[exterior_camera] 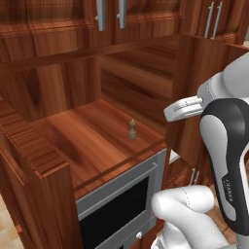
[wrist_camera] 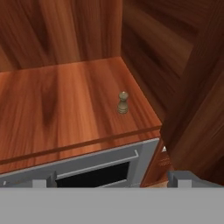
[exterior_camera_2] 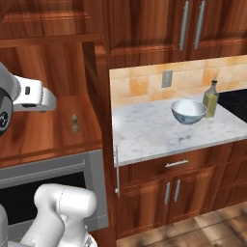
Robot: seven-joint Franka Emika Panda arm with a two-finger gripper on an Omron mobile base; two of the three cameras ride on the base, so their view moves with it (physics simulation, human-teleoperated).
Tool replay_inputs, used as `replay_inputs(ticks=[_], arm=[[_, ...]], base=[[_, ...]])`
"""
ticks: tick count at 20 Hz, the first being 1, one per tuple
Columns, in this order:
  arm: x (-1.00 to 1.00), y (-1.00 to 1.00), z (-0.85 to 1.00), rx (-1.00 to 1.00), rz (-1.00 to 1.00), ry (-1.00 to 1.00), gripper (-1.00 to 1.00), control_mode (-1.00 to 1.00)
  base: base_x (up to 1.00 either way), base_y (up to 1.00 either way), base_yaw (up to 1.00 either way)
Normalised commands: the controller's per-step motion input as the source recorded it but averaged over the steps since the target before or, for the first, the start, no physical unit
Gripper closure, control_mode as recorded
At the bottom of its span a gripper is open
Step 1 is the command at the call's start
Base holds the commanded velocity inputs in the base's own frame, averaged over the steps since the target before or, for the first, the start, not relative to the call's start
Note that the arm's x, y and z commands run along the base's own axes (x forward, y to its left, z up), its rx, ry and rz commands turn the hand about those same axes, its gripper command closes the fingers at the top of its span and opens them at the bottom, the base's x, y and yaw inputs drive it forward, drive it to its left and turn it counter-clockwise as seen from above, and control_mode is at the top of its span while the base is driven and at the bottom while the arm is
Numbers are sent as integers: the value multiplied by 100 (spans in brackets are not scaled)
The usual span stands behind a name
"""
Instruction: Retrieve the bottle and the shaker from the cabinet and place them next to the mixing bowl on the counter. Then add garlic from the fridge to the mixing bowl.
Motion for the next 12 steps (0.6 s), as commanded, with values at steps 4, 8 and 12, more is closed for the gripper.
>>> replay_inputs(ticks=[4, 8, 12], arm=[[0, 0, 0, 0, 0, 0, -100, 100], [0, 0, 0, 0, 0, 0, -100, 100], [4, 16, 0, -2, -4, 4, -100, -100]], base=[[0, 0, 0], [0, 0, 0], [0, 0, 0]])
